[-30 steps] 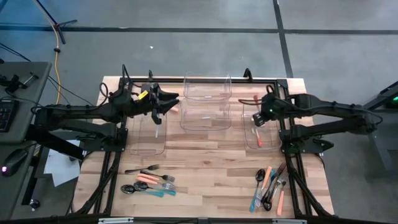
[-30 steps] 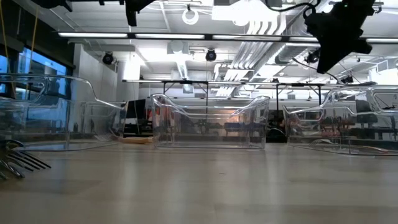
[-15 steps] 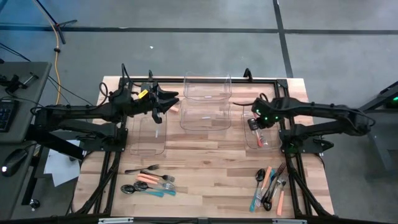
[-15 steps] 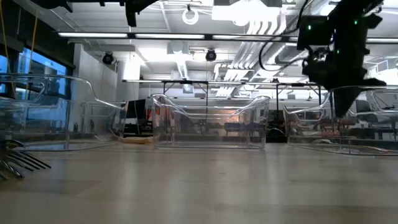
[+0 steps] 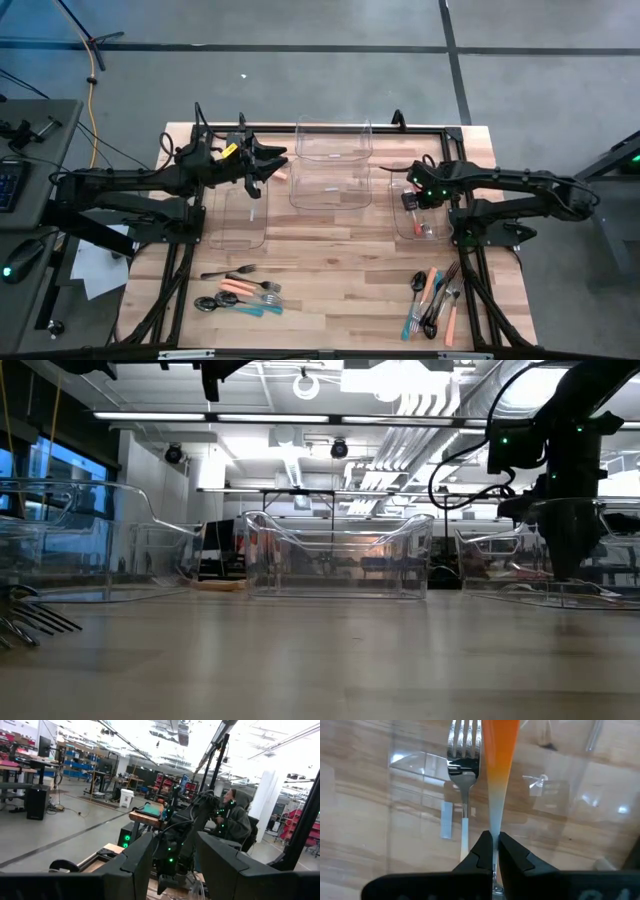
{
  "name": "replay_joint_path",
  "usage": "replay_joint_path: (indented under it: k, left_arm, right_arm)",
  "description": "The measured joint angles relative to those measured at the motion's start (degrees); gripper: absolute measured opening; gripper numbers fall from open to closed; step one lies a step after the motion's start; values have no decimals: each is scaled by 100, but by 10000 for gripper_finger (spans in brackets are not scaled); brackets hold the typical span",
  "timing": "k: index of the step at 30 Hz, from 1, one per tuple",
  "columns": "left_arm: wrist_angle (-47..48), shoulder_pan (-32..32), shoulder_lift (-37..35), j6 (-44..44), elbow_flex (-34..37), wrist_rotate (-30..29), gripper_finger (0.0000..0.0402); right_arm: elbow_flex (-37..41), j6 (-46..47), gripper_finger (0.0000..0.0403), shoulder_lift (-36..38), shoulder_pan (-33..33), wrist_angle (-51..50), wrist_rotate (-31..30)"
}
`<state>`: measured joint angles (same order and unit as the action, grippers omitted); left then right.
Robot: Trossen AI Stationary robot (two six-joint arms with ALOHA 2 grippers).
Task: Sort silverware by color (type)
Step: Put the orange fork into the bottom right transparent bin
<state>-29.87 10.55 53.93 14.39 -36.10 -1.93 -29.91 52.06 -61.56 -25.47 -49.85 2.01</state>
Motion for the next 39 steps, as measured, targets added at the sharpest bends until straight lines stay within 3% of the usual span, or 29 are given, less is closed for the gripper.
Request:
replay_joint_path:
  k: [13,21,29,35,39]
  left_arm:
    - [-2,0,0,37,0,-2,140]
    - [10,0,-22,40,0,0,140]
    - [26,0,-278,42,2,0,140]
    - [605,0,-571,165,2,0,140]
    - [1101,-3,-727,463,2,0,140]
  right_arm:
    - [0,-168,40,0,-5,40,-21]
    - [-48,-269,119,0,-5,-21,5]
    - [-1104,-1099,193,14,-4,-493,14]
    - [-2147,-2024,204,84,157,-408,-1]
    - [-2404,-2535,204,131,416,433,29]
